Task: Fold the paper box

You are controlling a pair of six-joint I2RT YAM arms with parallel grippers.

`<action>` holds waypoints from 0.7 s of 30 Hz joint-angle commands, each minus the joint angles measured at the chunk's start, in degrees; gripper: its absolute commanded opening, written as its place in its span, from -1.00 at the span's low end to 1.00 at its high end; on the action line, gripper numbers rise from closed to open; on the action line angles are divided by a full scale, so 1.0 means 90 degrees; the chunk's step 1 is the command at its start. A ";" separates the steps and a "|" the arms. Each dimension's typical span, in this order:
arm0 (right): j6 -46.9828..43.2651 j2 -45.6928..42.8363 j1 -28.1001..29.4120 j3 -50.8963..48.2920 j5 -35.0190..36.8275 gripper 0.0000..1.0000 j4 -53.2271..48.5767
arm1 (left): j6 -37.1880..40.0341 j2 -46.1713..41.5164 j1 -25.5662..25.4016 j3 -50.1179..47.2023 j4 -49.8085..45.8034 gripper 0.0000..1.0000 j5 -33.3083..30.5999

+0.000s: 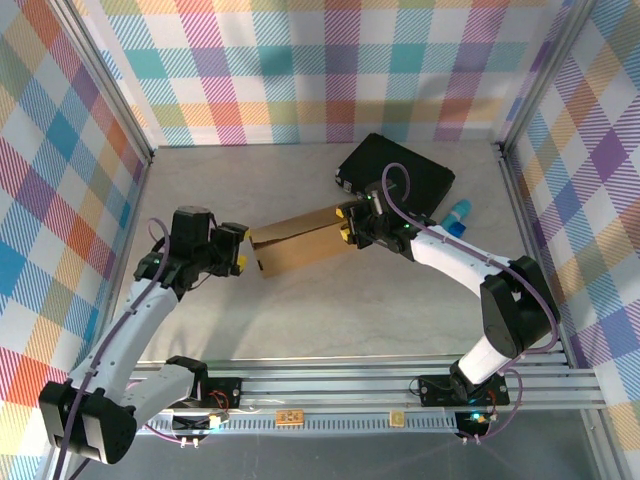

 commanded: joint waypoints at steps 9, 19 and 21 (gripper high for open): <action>0.0076 0.0328 -0.0016 -0.0169 0.0048 -0.11 -0.0860 | -0.0680 0.0663 0.0025 -0.0740 0.1449 -0.15 0.0365; 0.0036 0.0242 -0.0026 -0.0179 -0.0029 -0.11 -0.0991 | -0.0662 0.0505 0.0025 -0.1275 0.1610 -0.66 0.0241; -0.0158 0.0076 -0.0083 -0.0140 -0.0029 0.00 -0.1092 | -0.0542 0.0528 0.0025 -0.1194 0.1372 -0.66 0.0236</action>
